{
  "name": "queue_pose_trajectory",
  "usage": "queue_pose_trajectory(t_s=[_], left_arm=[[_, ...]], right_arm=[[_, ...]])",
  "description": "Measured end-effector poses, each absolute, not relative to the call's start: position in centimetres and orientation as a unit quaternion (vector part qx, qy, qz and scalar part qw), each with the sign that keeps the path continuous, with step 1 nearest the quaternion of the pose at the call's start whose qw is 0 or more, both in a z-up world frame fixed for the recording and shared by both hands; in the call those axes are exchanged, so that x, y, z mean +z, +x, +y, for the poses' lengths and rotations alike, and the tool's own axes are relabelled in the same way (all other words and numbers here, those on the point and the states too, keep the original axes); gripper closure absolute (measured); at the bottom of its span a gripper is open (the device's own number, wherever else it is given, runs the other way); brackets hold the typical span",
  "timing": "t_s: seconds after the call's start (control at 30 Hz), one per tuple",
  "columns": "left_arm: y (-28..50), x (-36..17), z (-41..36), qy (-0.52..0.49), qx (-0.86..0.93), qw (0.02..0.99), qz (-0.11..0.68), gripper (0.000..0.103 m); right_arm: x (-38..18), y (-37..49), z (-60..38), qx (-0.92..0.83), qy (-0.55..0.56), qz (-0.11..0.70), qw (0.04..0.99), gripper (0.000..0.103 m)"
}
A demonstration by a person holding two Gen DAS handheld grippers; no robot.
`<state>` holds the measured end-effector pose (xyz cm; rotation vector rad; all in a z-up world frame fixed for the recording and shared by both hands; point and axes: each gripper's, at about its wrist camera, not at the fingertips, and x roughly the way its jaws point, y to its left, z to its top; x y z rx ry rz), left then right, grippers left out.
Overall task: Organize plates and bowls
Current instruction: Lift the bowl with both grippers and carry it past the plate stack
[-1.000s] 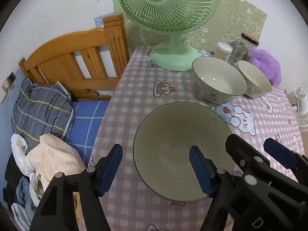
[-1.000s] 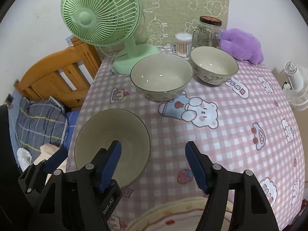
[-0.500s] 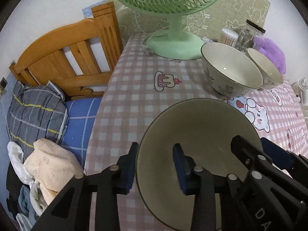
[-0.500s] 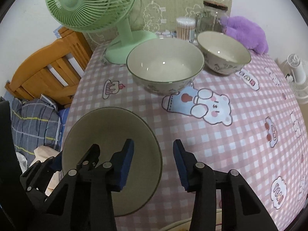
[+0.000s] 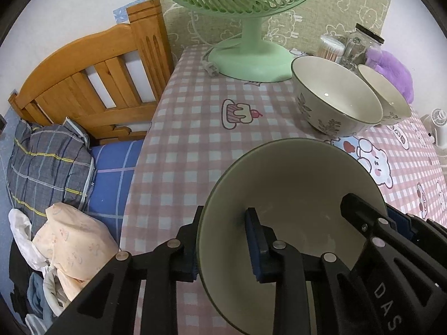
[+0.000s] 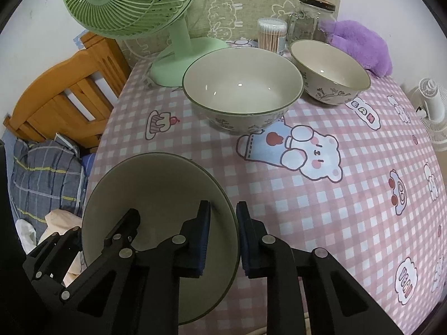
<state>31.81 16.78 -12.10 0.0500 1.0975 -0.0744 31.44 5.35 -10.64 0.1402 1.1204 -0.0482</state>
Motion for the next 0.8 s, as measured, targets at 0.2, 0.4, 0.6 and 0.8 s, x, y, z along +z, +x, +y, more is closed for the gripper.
queue_pose_trajectory(t_s=[0.2, 0.4, 0.6, 0.8], left_arm=[[31.0, -11.1, 16.3, 0.026, -0.049, 0.855, 0.515, 0.077], [29.7, -9.3, 15.3, 0.034, -0.061, 0.862, 0.502, 0.078], [27.9, -7.6, 13.8, 0.040, -0.068, 0.868, 0.490, 0.078], [26.1, -6.3, 11.9, 0.045, -0.070, 0.873, 0.481, 0.078]], right_arm=[[-9.7, 30.7, 5.0, -0.036, 0.067, 0.526, 0.847, 0.080], [-8.0, 29.2, 4.2, -0.047, 0.072, 0.513, 0.854, 0.080], [-6.2, 27.1, 3.0, -0.054, 0.076, 0.501, 0.860, 0.080], [-4.9, 24.9, 1.0, -0.056, 0.080, 0.490, 0.866, 0.080]])
